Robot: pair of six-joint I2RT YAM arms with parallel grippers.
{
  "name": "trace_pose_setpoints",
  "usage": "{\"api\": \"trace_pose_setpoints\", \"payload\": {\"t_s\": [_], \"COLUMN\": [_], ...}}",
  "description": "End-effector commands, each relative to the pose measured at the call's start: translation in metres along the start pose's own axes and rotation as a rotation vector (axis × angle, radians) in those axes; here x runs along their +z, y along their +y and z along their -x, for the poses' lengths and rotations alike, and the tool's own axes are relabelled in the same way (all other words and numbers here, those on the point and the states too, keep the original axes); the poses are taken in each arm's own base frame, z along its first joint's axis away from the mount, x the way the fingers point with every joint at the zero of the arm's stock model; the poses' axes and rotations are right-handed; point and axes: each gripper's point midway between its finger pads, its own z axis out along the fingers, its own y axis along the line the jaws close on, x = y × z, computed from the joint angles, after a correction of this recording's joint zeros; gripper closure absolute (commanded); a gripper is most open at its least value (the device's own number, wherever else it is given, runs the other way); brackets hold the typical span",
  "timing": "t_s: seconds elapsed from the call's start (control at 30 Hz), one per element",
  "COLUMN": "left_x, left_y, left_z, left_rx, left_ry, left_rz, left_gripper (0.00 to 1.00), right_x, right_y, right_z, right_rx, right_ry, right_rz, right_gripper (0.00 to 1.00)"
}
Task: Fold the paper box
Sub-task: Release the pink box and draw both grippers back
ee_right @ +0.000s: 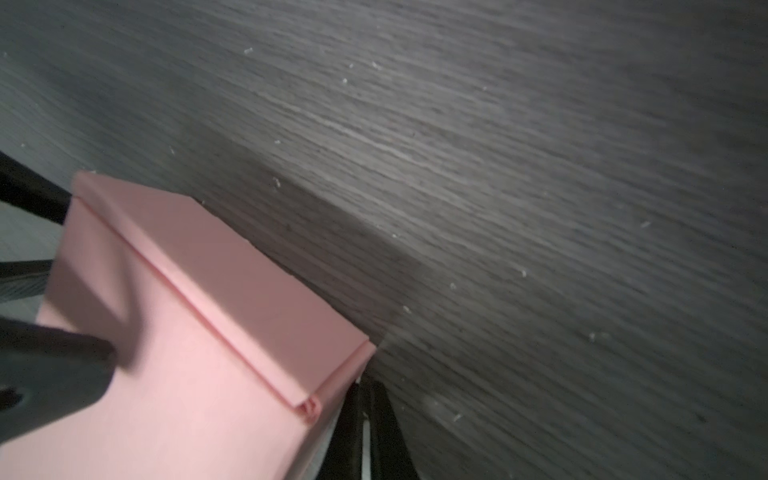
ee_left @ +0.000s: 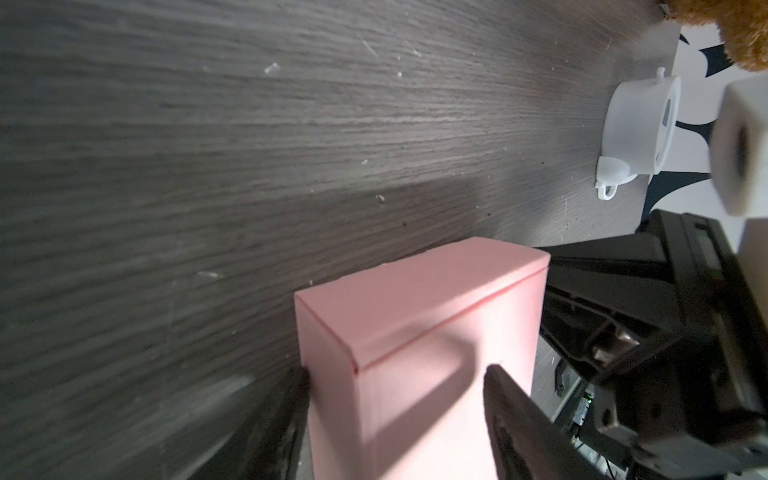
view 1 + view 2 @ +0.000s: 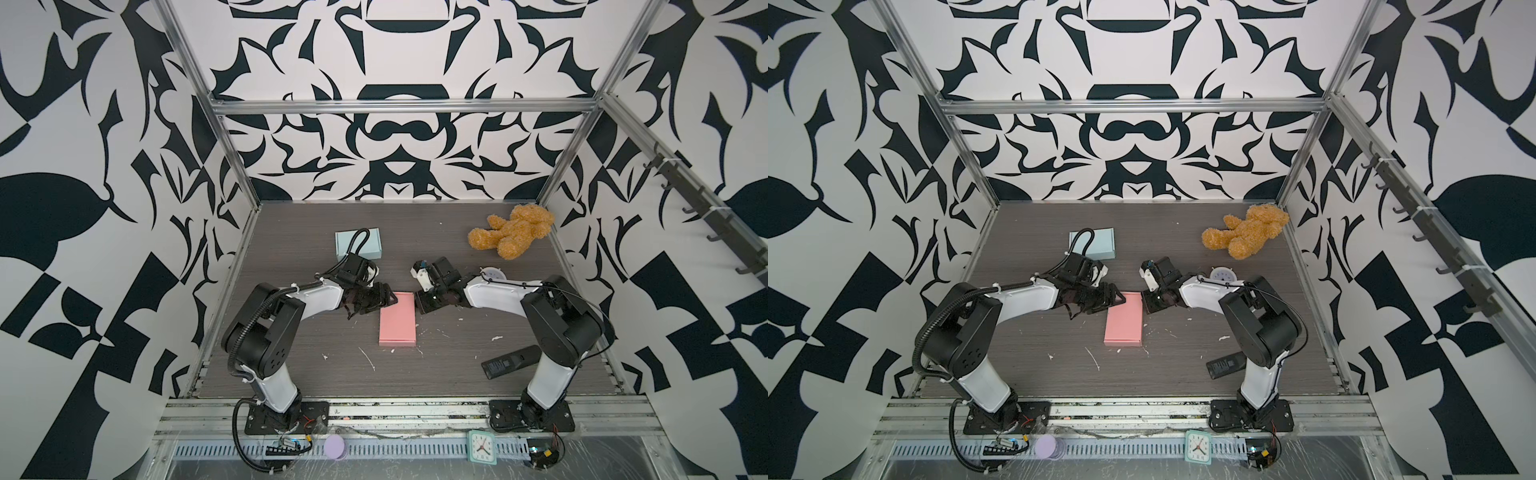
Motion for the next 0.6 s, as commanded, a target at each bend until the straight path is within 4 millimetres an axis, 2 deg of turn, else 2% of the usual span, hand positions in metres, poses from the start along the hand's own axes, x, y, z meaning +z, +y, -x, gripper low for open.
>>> {"api": "trace_pose_setpoints", "payload": {"t_s": [0.0, 0.2, 0.37, 0.47, 0.57], "left_x": [0.003, 0.004, 0.002, -0.001, -0.01], "left_y": [-0.022, -0.027, -0.02, -0.01, -0.002], "left_z": [0.006, 0.006, 0.004, 0.002, 0.004], "left_rx": [0.037, 0.047, 0.04, 0.029, 0.014], "left_ry": [0.002, 0.004, 0.004, 0.002, -0.016], "left_rz": [-0.072, -0.079, -0.056, -0.021, 0.012], "left_gripper": [0.31, 0.32, 0.31, 0.3, 0.23], "right_x": [-0.005, -0.008, -0.012, -0.014, -0.02], "right_y": [0.03, 0.03, 0.02, 0.012, 0.006], "right_z": [0.017, 0.014, 0.005, -0.004, -0.01], "right_rx": [-0.025, -0.028, -0.026, -0.031, -0.034], "right_ry": [-0.044, -0.048, -0.047, -0.03, -0.021], "right_rz": [0.085, 0.079, 0.036, -0.001, -0.034], "right_gripper": [0.91, 0.91, 0.9, 0.84, 0.78]}}
